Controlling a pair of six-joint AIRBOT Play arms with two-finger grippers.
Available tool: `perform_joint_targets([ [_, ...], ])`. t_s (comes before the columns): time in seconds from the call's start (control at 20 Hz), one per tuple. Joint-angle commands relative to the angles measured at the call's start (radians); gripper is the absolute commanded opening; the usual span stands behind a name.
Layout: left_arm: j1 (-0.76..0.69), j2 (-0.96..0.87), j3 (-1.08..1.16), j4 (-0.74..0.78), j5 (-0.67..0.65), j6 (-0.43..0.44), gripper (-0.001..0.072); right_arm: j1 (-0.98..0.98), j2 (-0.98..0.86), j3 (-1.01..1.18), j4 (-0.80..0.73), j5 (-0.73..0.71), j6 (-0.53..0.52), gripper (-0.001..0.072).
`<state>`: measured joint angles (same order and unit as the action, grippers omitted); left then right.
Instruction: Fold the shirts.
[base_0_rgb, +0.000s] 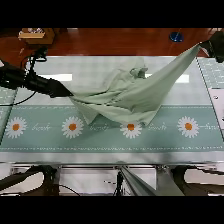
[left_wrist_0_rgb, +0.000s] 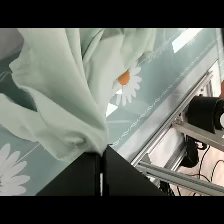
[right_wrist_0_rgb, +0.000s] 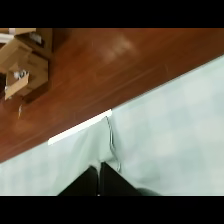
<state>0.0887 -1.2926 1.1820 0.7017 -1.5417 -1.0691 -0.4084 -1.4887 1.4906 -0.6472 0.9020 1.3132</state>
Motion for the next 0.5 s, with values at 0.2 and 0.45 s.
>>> perform_joint_targets([
  [0.2,-0.031,-0.019,0.0,0.033,0.043,0.002,0.002,-0.134,0.075,0.062,-0.304,0.362,-0.003,0.0391],
  [0.45,-0.031,-0.019,0.0,0.033,0.05,0.014,0.002,-0.228,0.178,-0.161,-0.484,0.59,0.032,0.0462],
])
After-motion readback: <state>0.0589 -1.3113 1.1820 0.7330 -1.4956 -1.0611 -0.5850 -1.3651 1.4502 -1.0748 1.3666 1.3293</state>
